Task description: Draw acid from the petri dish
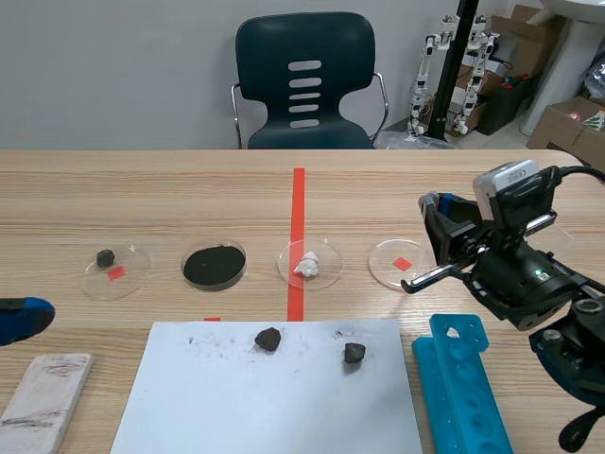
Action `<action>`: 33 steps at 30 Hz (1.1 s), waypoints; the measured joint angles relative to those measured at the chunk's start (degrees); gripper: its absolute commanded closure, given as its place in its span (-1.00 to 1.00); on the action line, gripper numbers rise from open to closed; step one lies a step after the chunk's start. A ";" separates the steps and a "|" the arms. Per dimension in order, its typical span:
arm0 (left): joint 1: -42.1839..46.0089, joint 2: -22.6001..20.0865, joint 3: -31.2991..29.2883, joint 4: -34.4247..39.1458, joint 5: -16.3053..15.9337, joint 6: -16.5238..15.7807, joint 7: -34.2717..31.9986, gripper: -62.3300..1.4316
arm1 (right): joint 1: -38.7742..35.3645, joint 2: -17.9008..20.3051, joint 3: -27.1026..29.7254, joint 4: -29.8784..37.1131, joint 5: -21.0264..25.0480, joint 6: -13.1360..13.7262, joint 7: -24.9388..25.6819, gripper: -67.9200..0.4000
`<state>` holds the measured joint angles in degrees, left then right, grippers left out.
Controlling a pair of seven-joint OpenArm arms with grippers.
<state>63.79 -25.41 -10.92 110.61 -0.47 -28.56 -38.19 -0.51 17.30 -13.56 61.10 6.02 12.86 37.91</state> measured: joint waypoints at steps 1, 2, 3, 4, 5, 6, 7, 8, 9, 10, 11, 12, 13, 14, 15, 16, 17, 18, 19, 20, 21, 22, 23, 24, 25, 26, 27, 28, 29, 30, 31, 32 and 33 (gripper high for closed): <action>0.00 0.00 0.00 0.00 0.00 0.00 0.00 -1.00 | 0.00 0.00 0.00 0.00 0.00 0.00 0.00 0.95; 0.00 0.00 0.00 0.00 0.00 0.00 0.00 -1.00 | 0.00 0.00 0.00 0.00 0.00 0.00 0.00 0.93; 0.00 0.00 0.00 0.00 0.00 0.00 0.00 -1.00 | 0.00 0.00 0.00 0.00 0.00 0.00 0.00 0.91; 0.00 0.00 0.00 0.00 0.00 0.00 0.00 -1.00 | 0.00 0.00 0.00 0.00 0.00 0.00 0.00 0.91; 0.00 0.00 0.00 0.00 0.00 0.00 0.00 -1.00 | 0.00 0.00 0.00 0.00 0.00 0.00 0.00 0.91; 0.00 0.00 0.00 0.00 0.00 0.00 0.00 -1.00 | 0.00 0.00 0.00 0.00 0.00 0.00 0.00 0.91; 0.00 0.00 0.00 0.00 0.00 0.00 0.00 -1.00 | 0.00 0.00 0.00 0.00 0.00 0.00 0.00 0.91; 0.00 0.00 0.00 0.00 0.00 0.00 0.00 -1.00 | 0.00 0.00 0.00 0.00 0.00 0.00 0.00 0.91; 0.00 0.00 0.00 0.00 0.00 0.00 0.00 -1.00 | 0.00 0.00 0.00 0.00 0.00 0.00 0.00 0.91; 0.00 0.00 0.00 0.00 0.00 0.00 0.00 -1.00 | 0.00 0.00 0.00 0.00 0.00 0.00 0.00 0.91; 0.00 0.00 0.00 0.00 0.00 0.00 0.00 -1.00 | 0.00 0.00 0.00 0.00 0.00 0.00 0.00 0.91; 0.00 0.00 0.00 0.00 0.00 0.00 0.00 -1.00 | 0.00 0.00 0.00 0.00 0.00 0.00 0.00 0.91; 0.00 0.00 0.00 0.00 0.00 0.00 0.00 -1.00 | 0.00 0.00 0.00 0.00 0.00 0.00 0.00 0.91; 0.00 0.00 0.00 0.00 0.00 0.00 0.00 -1.00 | 0.00 0.00 0.00 0.00 0.00 0.00 0.00 0.91; 0.00 0.00 0.00 0.00 0.00 0.00 0.00 -1.00 | 0.00 0.00 0.00 0.00 0.00 0.00 0.00 0.90; 0.00 0.00 0.00 0.00 0.00 0.00 0.00 -1.00 | 0.00 0.00 0.00 0.00 0.00 0.00 0.00 0.86; 0.00 0.00 0.00 0.00 0.00 0.00 0.00 -1.00 | 0.00 0.00 0.00 0.00 0.00 0.00 0.00 0.82; 0.00 0.00 0.00 0.00 0.00 0.00 0.00 -1.00 | 0.00 0.00 0.00 0.00 0.00 0.00 0.00 0.83; 0.00 0.00 0.00 0.00 0.00 0.00 0.00 -1.00 | 0.00 0.00 0.00 0.00 0.02 0.00 0.00 0.83; 0.00 0.00 0.00 0.00 0.00 0.00 0.00 -1.00 | 0.00 0.00 0.00 0.00 0.04 0.00 0.00 0.83; 0.00 0.00 0.00 0.00 0.00 0.00 0.00 -1.00 | 0.00 0.00 0.00 0.00 0.04 0.00 -0.02 0.83; 0.00 0.00 0.00 0.00 0.00 0.00 0.00 -1.00 | 0.00 0.00 0.00 0.00 0.04 0.00 -0.02 0.83; 0.00 0.00 0.00 0.00 0.00 0.00 0.00 -1.00 | 0.00 0.00 0.00 0.00 0.04 0.00 -0.02 0.83; 0.00 0.00 0.00 0.00 0.00 0.00 0.00 -1.00 | 0.00 0.00 0.00 0.00 0.04 0.00 -0.02 0.83; 0.00 0.00 0.00 0.00 0.00 0.00 0.00 -1.00 | 0.00 0.00 0.00 0.00 0.04 0.00 -0.02 0.83; 0.00 0.00 0.00 0.00 0.00 0.00 0.00 -1.00 | 0.00 0.00 0.00 0.00 0.04 0.00 -0.02 0.83; 0.00 0.00 0.00 0.00 0.00 0.00 0.00 -1.00 | 0.00 0.00 0.00 0.00 0.04 0.00 -0.02 0.83; 0.00 0.00 0.00 0.00 0.00 0.00 0.00 -1.00 | 0.00 0.00 0.00 0.00 0.04 0.00 -0.02 0.83; 0.00 0.00 0.00 0.00 0.00 0.00 0.00 -1.00 | 0.00 0.00 0.00 0.00 0.04 0.00 -0.02 0.82; 0.00 0.00 0.00 0.00 0.00 0.00 0.00 -1.00 | 0.00 0.00 0.00 0.00 0.04 0.00 -0.02 0.80; 0.00 0.00 0.00 0.00 0.00 0.00 0.00 -1.00 | 0.00 0.00 0.00 0.00 0.04 0.00 -0.02 0.74; 0.00 0.00 0.00 0.00 0.00 0.00 0.00 -1.00 | 0.00 0.00 0.00 0.00 0.04 0.00 -0.02 0.68; 0.00 0.00 0.00 0.00 0.00 0.00 0.00 -1.00 | 0.00 0.00 0.00 0.00 0.07 0.00 -0.02 0.66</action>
<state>63.79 -25.41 -10.92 110.61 -0.47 -28.56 -38.19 -0.51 17.30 -13.56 61.10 6.09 12.86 37.89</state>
